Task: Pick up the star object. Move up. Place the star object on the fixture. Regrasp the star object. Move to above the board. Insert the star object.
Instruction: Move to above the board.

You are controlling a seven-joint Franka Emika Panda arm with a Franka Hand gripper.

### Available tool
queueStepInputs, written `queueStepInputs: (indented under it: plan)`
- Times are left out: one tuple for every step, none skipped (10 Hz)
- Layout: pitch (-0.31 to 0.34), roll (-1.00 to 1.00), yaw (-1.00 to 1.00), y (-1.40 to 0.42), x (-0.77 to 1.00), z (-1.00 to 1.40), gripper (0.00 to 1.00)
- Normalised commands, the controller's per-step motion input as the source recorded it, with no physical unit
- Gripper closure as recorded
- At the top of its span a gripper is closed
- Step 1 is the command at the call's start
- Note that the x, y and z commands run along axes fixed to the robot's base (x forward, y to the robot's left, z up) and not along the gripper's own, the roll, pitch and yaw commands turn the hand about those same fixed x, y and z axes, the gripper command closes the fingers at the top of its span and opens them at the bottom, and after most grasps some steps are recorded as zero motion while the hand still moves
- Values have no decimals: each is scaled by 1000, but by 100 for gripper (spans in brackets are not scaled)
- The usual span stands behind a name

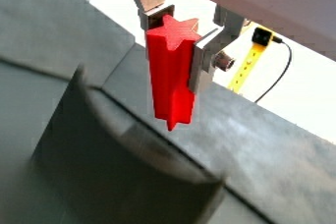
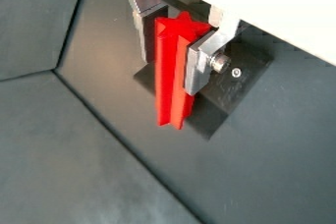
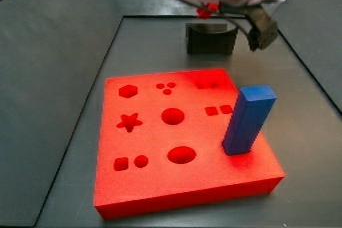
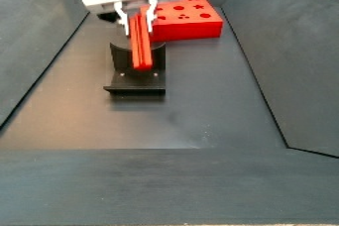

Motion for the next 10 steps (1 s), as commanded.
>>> queueStepInputs:
  plan:
    - [186, -63, 181, 41, -98, 1000, 100]
    - [134, -60, 204, 39, -95, 1000, 100]
    - [67, -54, 204, 36, -89, 1000, 100]
    - [37, -54, 198, 32, -86, 1000, 100]
    - [-15, -45, 165, 28, -79, 1000, 100]
    - [-41, -41, 134, 25, -77, 1000, 100]
    - [-64, -41, 90, 21, -77, 1000, 100]
    - [-73, -45, 56, 20, -77, 1000, 100]
    - [-77, -49, 13, 12, -68, 819, 100]
    - [-72, -48, -4, 9, -64, 702, 100]
